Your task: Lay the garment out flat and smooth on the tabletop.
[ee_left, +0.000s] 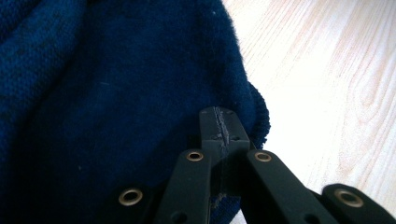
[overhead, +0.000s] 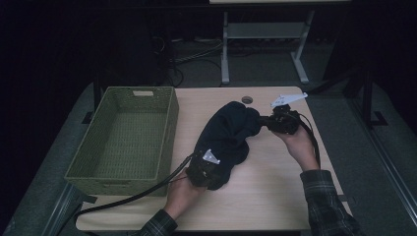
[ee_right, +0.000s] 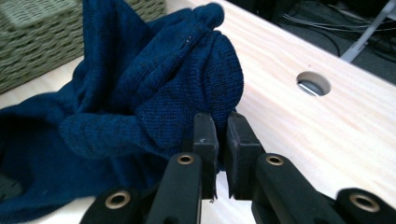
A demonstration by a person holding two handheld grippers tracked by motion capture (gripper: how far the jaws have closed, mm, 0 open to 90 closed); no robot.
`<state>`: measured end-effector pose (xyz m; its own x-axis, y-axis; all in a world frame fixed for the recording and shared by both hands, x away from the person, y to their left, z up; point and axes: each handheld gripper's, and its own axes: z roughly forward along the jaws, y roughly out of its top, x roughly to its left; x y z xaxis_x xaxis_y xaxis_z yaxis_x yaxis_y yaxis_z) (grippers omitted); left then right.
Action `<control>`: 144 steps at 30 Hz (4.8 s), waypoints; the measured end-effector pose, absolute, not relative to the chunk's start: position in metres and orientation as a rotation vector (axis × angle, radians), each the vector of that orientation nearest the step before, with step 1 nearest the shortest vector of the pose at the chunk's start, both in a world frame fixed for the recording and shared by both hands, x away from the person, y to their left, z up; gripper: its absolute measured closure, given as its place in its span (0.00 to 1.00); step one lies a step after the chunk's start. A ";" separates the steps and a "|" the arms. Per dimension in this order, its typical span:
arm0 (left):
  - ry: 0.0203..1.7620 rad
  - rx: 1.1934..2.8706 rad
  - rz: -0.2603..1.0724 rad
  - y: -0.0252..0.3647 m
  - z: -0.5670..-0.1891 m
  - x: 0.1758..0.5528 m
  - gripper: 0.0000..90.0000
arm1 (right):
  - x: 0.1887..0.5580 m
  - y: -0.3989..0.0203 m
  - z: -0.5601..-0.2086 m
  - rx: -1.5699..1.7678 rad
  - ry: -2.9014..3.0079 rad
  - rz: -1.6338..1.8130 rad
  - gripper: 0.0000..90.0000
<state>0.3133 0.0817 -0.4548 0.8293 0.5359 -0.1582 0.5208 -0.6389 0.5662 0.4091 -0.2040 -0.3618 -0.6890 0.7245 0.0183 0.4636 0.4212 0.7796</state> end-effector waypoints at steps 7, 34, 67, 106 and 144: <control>0.769 2.401 0.030 0.082 -0.454 0.314 1.00 | 0.434 -0.200 -0.351 1.059 2.330 1.116 0.93; 0.766 2.404 0.022 0.082 -0.454 0.314 1.00 | 0.485 -0.191 -0.368 1.161 2.299 1.124 0.73; 0.758 2.376 0.108 0.093 -0.432 0.314 0.84 | 0.338 -0.201 -0.424 1.107 2.434 1.207 0.70; 0.787 2.371 -0.002 0.092 -0.452 0.321 0.84 | 0.354 -0.183 -0.432 1.083 2.387 1.147 0.90; 0.908 2.248 0.287 0.099 -0.426 0.392 1.00 | 0.357 -0.201 -0.438 1.135 2.346 1.166 1.00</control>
